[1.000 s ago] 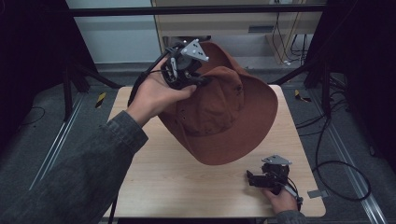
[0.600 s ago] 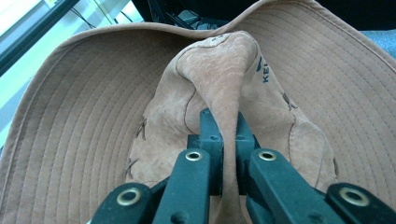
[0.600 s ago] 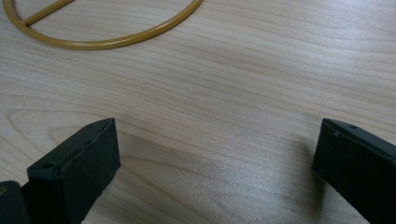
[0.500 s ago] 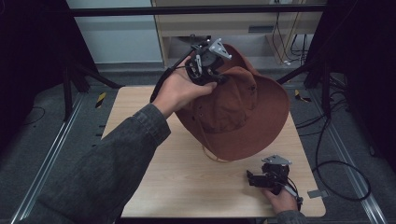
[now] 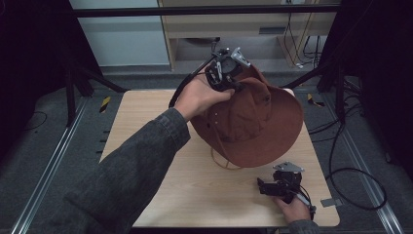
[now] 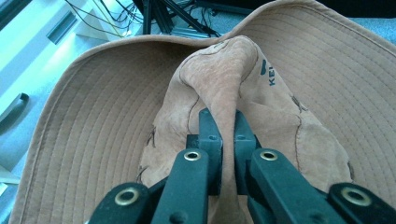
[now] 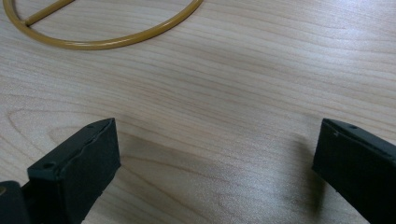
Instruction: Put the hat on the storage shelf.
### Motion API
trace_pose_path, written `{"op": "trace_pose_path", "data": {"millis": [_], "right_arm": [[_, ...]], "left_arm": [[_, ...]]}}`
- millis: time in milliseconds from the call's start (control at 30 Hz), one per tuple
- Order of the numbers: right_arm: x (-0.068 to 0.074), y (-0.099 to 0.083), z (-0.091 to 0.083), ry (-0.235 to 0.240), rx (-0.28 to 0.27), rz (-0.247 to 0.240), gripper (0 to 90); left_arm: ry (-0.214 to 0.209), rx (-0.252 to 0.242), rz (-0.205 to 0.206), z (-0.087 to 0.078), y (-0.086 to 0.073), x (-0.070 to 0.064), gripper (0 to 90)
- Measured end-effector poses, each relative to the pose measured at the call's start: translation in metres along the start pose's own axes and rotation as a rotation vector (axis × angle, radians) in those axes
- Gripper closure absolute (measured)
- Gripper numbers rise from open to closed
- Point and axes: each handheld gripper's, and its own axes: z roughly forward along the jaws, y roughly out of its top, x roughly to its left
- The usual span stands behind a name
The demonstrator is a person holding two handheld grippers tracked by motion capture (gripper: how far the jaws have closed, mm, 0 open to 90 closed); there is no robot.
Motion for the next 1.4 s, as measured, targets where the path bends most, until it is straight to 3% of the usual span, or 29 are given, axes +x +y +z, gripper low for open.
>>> {"op": "trace_pose_path", "data": {"millis": [567, 767, 867, 900, 1067, 1200, 1267, 1400], "right_arm": [[0.000, 0.000, 0.000, 0.000, 0.000, -0.001, 0.7], [0.000, 0.000, 0.000, 0.000, 0.000, 0.000, 0.7], [0.000, 0.000, 0.000, 0.005, 0.003, -0.001, 0.7], [0.003, 0.000, 0.000, 0.006, 0.003, 0.029, 0.7], [0.003, 0.000, 0.000, 0.005, 0.003, 0.021, 0.7], [0.003, 0.000, 0.000, 0.006, 0.002, 0.021, 0.6], [0.003, 0.000, 0.000, 0.005, 0.004, 0.020, 0.7], [0.003, 0.000, 0.000, 0.015, 0.001, 0.021, 0.6]], "left_arm": [[-0.013, 0.023, -0.008, 0.016, -0.004, -0.002, 82.1], [0.011, -0.002, -0.033, 0.014, -0.008, -0.001, 68.6], [0.009, -0.008, -0.035, 0.013, -0.010, -0.002, 64.4], [0.008, -0.010, -0.036, 0.012, -0.011, -0.002, 63.2], [0.005, -0.019, -0.031, 0.011, -0.012, -0.008, 55.3], [0.020, -0.028, -0.023, 0.009, -0.013, -0.013, 44.6], [0.034, -0.031, -0.019, 0.008, -0.015, -0.015, 33.2], [0.041, -0.054, -0.025, 0.001, -0.018, -0.018, 24.8]]}}
